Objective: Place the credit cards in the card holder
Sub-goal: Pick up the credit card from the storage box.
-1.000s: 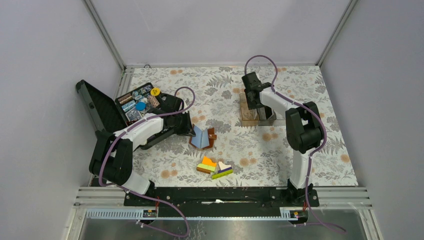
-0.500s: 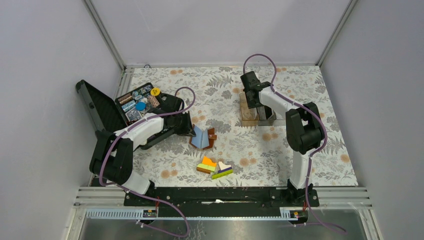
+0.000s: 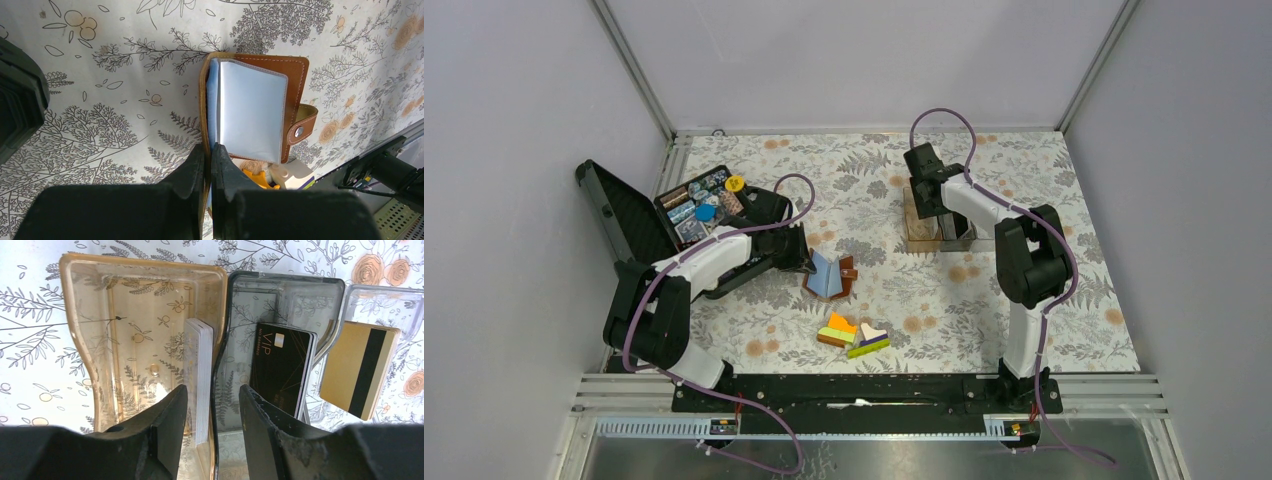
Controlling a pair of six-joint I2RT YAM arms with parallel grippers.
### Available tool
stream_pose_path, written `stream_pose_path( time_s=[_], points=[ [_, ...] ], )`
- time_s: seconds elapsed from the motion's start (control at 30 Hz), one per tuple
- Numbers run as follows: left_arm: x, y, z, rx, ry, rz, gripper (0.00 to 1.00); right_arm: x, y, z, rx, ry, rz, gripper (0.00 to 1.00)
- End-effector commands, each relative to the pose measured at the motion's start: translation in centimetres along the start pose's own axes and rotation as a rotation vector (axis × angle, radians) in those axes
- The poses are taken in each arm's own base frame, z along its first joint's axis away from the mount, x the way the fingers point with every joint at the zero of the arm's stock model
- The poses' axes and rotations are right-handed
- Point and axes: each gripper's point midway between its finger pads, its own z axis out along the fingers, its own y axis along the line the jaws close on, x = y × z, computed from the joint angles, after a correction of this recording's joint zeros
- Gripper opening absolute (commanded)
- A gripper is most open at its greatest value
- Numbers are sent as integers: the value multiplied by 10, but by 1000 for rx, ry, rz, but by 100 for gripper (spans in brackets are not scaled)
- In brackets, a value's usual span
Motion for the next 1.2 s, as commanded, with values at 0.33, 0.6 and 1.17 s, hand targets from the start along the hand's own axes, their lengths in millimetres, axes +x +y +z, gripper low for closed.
stream_pose_path(
  time_s=[0.33,0.6,1.17],
  points=[
    [-16,-13,-5,45,-32,27,0,-9,-8,-6,58,-12,-17,53],
    [-17,-14,-6,48,-36,29,0,-7,-10,-3,75,1,-24,54],
    [-17,-14,-6,49,-35,27,0,-19,-15,-20,72,-35,-6,48]
  ],
)
